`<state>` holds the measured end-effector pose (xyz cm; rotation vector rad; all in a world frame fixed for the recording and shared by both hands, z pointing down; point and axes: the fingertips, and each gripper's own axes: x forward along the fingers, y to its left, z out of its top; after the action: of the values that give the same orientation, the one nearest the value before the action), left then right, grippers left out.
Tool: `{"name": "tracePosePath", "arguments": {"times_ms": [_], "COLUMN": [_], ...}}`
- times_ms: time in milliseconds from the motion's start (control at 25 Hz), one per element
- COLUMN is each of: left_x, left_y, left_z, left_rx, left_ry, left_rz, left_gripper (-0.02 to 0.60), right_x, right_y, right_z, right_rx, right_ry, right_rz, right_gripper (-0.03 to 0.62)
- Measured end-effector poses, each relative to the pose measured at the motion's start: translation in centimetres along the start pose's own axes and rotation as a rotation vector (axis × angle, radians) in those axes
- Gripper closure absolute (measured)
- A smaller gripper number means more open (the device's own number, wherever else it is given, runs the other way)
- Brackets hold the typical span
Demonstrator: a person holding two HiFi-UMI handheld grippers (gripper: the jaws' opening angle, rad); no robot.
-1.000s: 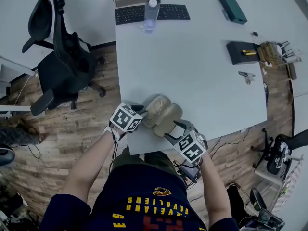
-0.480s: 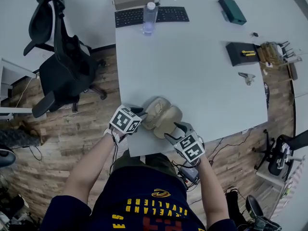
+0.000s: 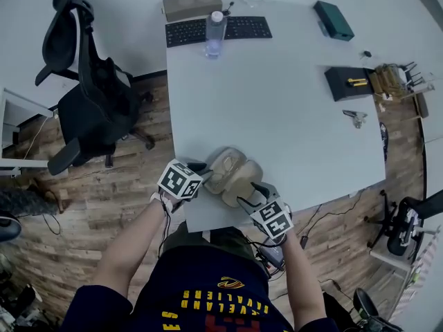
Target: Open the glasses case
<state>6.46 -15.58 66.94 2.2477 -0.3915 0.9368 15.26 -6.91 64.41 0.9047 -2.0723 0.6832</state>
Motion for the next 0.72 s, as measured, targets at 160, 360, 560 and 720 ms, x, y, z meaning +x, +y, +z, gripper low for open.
{"name": "tracePosePath", "arguments": {"times_ms": [160, 360, 560, 720], "left_x": [0.0, -0.3, -0.5, -0.9], "left_y": [0.0, -0.4, -0.8, -1.2], "left_z": [0.0, 0.3, 0.4, 0.8], "left_rx": [-0.004, 0.000, -0.007, 0.002], "left_ry": [0.001, -0.004, -0.015, -0.038], "left_rz": [-0.004, -0.009, 0.001, -0.001], "left_gripper": [0.451, 0.446, 0.446, 0.446], "right_x": [0.3, -0.1, -0.8, -1.2], "right_y": [-0.1, -0.3, -0.6, -0.8], "right_z": [0.4, 1.8, 2.2, 2.9], "right_rx": [0.026, 0.032, 0.086, 0.108], "right_ry": [-0.010, -0.065, -0.095, -0.137], "right_rz": [0.002, -0.011, -0.007, -0.013], "right_gripper": [0.319, 0.319, 0.319, 0.319]}}
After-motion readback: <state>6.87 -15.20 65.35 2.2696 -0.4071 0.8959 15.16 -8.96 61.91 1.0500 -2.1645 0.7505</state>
